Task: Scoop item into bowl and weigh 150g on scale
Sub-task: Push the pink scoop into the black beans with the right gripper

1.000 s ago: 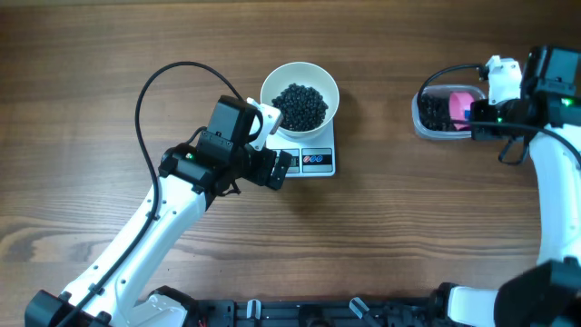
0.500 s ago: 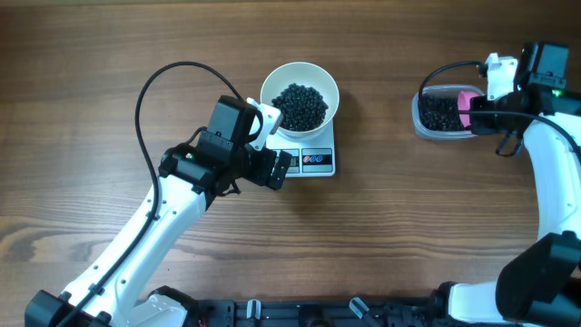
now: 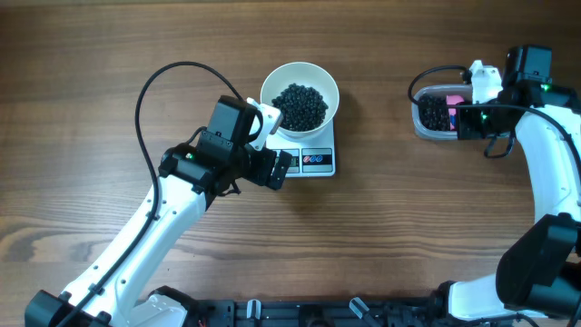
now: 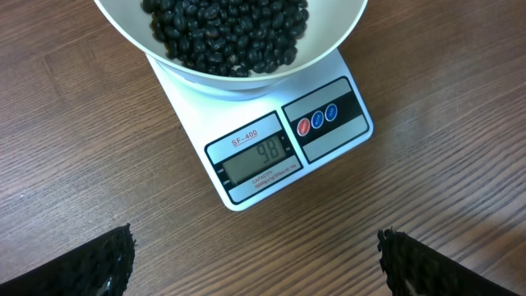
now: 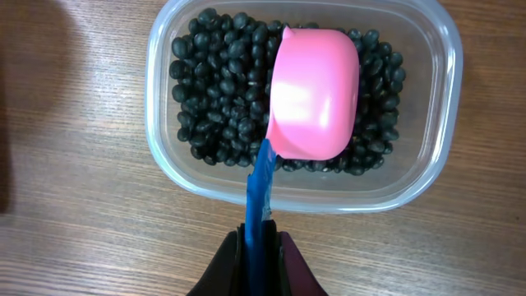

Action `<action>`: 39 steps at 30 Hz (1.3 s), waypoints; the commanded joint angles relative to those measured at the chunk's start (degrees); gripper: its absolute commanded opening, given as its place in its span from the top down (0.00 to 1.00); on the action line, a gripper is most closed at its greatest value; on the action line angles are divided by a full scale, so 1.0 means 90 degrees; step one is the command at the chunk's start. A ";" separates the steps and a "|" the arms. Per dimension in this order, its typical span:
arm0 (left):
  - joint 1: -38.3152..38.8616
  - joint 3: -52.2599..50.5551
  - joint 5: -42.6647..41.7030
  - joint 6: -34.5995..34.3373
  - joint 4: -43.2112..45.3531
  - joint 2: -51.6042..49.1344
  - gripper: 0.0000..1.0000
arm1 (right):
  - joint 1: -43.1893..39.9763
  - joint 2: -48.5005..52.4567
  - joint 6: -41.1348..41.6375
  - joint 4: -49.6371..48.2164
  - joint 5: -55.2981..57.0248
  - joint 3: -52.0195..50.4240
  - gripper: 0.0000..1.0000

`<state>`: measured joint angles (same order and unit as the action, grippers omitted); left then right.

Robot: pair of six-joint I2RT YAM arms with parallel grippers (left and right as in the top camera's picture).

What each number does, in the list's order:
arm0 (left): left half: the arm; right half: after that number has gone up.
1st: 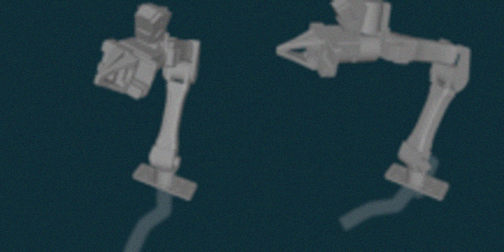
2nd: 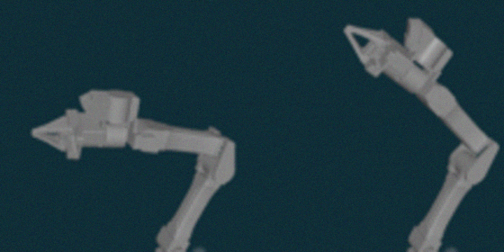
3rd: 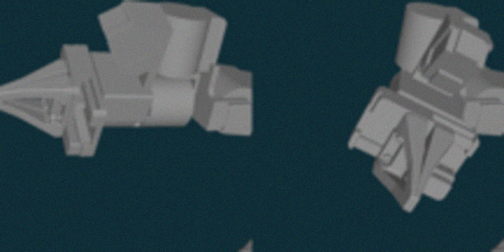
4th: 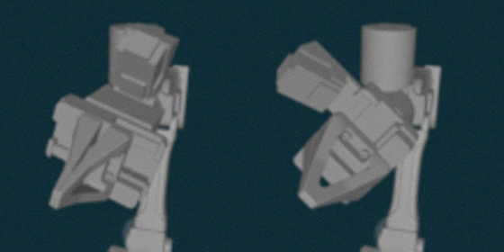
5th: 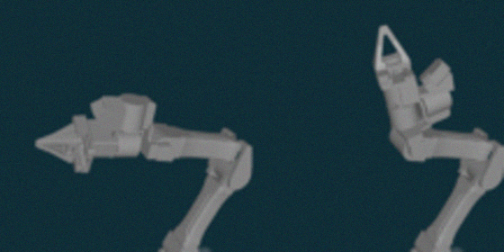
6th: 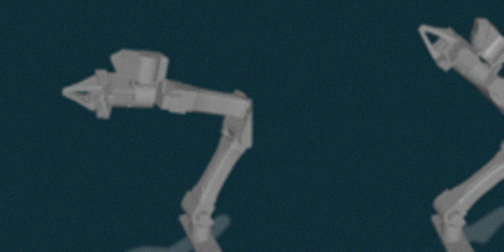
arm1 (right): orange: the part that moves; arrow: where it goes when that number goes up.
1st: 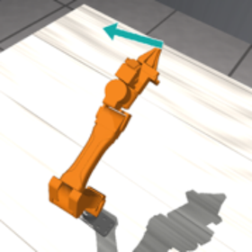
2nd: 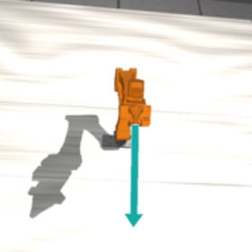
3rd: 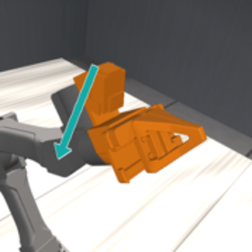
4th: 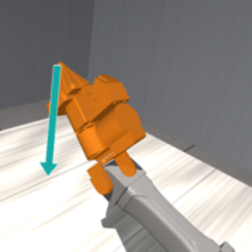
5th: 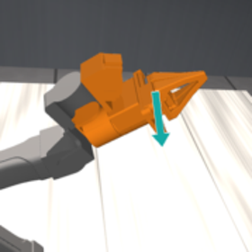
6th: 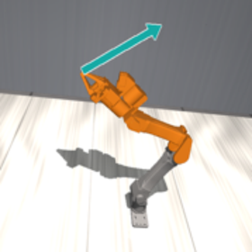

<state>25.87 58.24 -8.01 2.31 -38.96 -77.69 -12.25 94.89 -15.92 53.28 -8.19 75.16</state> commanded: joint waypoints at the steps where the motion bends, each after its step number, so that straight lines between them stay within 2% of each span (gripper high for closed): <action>1: -0.0029 0.0097 -0.0078 0.0051 0.0017 0.0058 0.00 | 0.0049 0.0165 0.0126 0.0141 -0.0437 0.0017 0.96; 19: -0.0029 0.0097 -0.0078 0.0051 0.0017 0.0058 0.00 | 0.0044 -0.0233 0.0109 0.0165 -0.1698 0.0017 0.96; 32: -0.0029 0.0097 -0.0078 0.0051 0.0017 0.0058 0.00 | -0.0070 -0.0233 0.0097 0.0323 -0.1421 0.0017 0.96; 39: -0.0029 0.0097 -0.0078 0.0051 0.0017 0.0058 0.00 | -0.0347 -0.0221 0.0010 0.0335 -0.1678 0.0015 0.96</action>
<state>25.87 58.24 -8.03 2.31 -38.96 -77.69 -14.83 93.78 -15.07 55.75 -18.33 75.16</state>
